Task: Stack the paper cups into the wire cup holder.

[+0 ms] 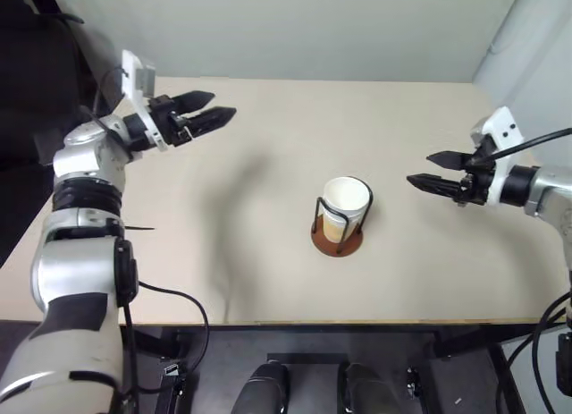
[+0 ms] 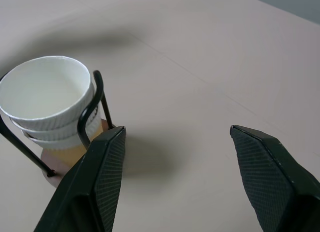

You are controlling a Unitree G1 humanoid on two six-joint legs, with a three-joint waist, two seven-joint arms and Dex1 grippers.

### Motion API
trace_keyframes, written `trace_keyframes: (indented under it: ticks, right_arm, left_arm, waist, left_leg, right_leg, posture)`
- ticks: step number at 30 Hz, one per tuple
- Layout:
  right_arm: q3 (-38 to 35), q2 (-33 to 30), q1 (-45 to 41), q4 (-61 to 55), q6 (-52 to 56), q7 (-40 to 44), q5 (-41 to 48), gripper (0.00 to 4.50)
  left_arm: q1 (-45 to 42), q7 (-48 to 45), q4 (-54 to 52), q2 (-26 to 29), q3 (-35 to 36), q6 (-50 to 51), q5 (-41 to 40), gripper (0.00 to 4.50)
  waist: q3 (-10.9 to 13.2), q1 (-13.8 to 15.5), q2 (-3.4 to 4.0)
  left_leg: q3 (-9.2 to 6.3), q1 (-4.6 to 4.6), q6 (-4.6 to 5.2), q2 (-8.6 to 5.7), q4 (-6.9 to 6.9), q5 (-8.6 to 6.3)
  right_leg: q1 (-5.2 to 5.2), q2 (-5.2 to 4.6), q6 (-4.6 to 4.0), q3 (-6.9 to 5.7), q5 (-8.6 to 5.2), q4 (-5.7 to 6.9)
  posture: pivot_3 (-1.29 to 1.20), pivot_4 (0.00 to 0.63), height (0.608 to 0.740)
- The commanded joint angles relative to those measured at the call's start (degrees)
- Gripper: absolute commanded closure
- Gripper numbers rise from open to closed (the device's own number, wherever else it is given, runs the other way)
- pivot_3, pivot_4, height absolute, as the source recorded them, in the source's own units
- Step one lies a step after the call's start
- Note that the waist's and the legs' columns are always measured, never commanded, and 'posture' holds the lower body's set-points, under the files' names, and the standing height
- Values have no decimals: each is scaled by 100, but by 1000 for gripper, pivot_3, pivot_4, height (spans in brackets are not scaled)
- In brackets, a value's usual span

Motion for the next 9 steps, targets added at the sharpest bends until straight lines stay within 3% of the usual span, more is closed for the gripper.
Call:
trace_keyframes:
  ticks: [1, 9]
  right_arm:
    - [51, 36, -111, 5, -207, -123, -21, 1164]
    - [60, 44, -39, -171, -157, -244, 62, 1164]
  left_arm:
    - [-97, 291, -160, 133, 307, -180, 105, 0]
    - [215, 765, -420, 43, 569, -586, 329, 0]
  waist:
    - [0, 15, 0]
    - [-1, 47, -2]
  left_leg:
    - [-2, 0, -1, 0, 0, 1]
    - [-5, -5, 6, -21, 2, 11]
  right_leg:
    - [0, -2, -4, -3, 1, 0]
    - [1, -9, -23, -3, 9, -2]
  posture:
    - [0, 150, 740]
    - [0, 150, 740]
